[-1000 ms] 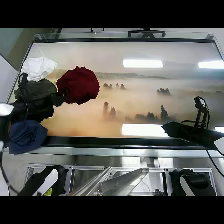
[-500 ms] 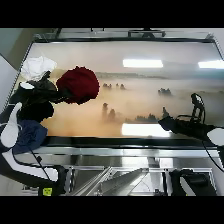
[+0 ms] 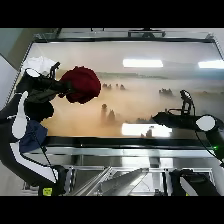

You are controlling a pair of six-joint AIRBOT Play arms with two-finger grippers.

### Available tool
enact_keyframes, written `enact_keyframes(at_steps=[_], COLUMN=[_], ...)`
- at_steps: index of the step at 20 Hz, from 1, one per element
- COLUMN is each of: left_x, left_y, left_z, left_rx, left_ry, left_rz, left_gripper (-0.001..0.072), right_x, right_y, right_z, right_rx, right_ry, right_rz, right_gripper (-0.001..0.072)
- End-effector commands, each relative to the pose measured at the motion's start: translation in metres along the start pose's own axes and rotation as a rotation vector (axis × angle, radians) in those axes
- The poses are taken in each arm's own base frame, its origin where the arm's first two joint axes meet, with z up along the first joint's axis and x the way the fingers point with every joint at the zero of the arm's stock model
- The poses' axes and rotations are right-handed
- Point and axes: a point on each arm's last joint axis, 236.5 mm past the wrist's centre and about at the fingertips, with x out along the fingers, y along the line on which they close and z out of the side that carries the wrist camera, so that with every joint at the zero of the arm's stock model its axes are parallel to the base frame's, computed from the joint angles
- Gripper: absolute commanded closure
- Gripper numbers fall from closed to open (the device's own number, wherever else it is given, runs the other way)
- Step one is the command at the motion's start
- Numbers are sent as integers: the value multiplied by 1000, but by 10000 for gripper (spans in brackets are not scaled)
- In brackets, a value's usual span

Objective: Fold the shirts.

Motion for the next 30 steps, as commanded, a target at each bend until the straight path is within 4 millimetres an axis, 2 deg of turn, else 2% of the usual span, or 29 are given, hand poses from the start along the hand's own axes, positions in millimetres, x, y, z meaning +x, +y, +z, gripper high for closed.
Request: enact_keyframes(at_steps=[1, 4, 5, 6, 7, 8, 10, 12, 14, 18, 19, 20, 21, 25, 26, 27, 29, 30], left_x=[-15, -14, -10, -4, 4, 13, 31, 52, 68, 86, 88, 88, 88, 77, 73, 68, 61, 60], left_y=[-92, -194, -222, -243, -262, -277, -294, -300, -298, -287, -285, -282, -279, -258, -251, -245, -235, -232], left_z=[-4, -31, -41, -50, -60, -70, -84, -94, -102, -101, -99, -97, -93, -78, -75, -73, -71, -68], left_rx=[144, 280, 324, 367, 405, 434, 465, 467, 448, 414, 408, 403, 396, 356, 344, 333, 315, 308], left_ry=[32, 95, 113, 130, 150, 172, 210, 247, 290, 308, 302, 296, 286, 262, 260, 262, 267, 259], left_rz=[-116, -292, -331, -345, -357, -368, -382, -391, -398, -390, -387, -383, -378, -365, -363, -363, -363, -359], left_gripper=[708, 685, 688, 689, 689, 689, 689, 689, 689, 690, 690, 689, 689, 687, 631, 433, 413, 413], right_x=[13, 27, 33, 41, 48, 57, 75, 86, 90, 103, 107, 111, 114, 118, 117, 116, 109, 105], right_y=[22, 40, 46, 52, 58, 66, 83, 96, 100, 85, 81, 78, 76, 66, 61, 59, 65, 67], right_z=[16, 25, 27, 27, 26, 21, 8, -1, -2, 10, 10, 7, 6, 0, -2, -4, -10, -11], right_rx=[-56, -95, -94, -78, -67, -58, -64, -68, -63, -38, -32, -26, -20, -58, -78, -92, -104, -105], right_ry=[-2, 0, 1, 9, 21, 39, 78, 100, 99, 51, 55, 65, 73, 94, 103, 113, 143, 150], right_rz=[100, 199, 236, 281, 316, 350, 412, 459, 478, 415, 405, 400, 395, 363, 351, 349, 379, 393], right_gripper=[370, 369, 352, 274, 234, 233, 231, 231, 231, 239, 408, 661, 694, 695, 696, 695, 683, 550])
